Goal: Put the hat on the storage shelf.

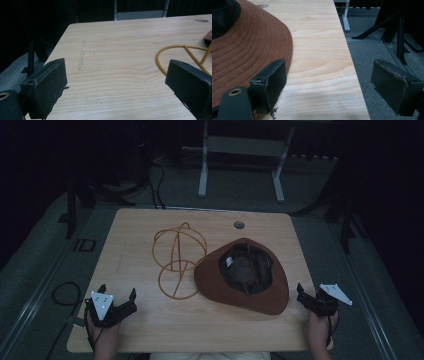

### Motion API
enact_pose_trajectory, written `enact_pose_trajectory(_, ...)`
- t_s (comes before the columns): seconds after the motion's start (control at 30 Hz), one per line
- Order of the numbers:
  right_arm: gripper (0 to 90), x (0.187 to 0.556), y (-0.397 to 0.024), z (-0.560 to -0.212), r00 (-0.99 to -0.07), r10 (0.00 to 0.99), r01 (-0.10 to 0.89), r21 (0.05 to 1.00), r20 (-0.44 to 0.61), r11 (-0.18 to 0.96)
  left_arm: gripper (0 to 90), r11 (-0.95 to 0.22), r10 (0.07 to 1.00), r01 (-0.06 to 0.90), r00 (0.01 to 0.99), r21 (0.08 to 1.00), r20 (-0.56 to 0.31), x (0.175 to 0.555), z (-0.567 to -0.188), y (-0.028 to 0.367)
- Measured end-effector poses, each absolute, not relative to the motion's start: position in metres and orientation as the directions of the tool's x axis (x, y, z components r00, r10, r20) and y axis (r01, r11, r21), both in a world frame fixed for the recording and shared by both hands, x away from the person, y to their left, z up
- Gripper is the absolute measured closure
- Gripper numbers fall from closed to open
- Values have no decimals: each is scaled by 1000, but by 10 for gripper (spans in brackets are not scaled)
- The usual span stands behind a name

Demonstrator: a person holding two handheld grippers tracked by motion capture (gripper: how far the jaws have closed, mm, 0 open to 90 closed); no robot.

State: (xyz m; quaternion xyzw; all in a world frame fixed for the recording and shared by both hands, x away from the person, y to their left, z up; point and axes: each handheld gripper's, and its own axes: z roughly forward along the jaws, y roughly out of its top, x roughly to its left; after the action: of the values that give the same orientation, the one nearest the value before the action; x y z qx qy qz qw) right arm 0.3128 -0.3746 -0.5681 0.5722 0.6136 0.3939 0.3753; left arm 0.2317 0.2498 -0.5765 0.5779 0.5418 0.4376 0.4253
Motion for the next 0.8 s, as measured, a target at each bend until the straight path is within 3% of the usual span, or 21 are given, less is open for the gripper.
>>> enact_pose_trajectory(0.2,137,314,-372,-569,-64,998,433,900,-28,53,45,-6,999,216,32,976,-1,232,-575,249)
enact_pose_trajectory(0.37,135,308,-366,-557,-117,993,438,897,-8,59,44,-13,999,211,47,977,3,231,-574,248)
enact_pose_trajectory(0.53,135,304,-357,-539,-166,986,433,899,13,61,45,-13,998,272,69,962,-6,231,-573,241)
enact_pose_trajectory(0.7,145,308,-337,-506,-257,964,423,889,-69,177,66,14,990,309,127,951,-56,230,-569,236)
enact_pose_trajectory(0.8,144,315,-332,-498,-292,955,437,880,-58,187,66,-1,987,318,151,948,-49,229,-568,232)
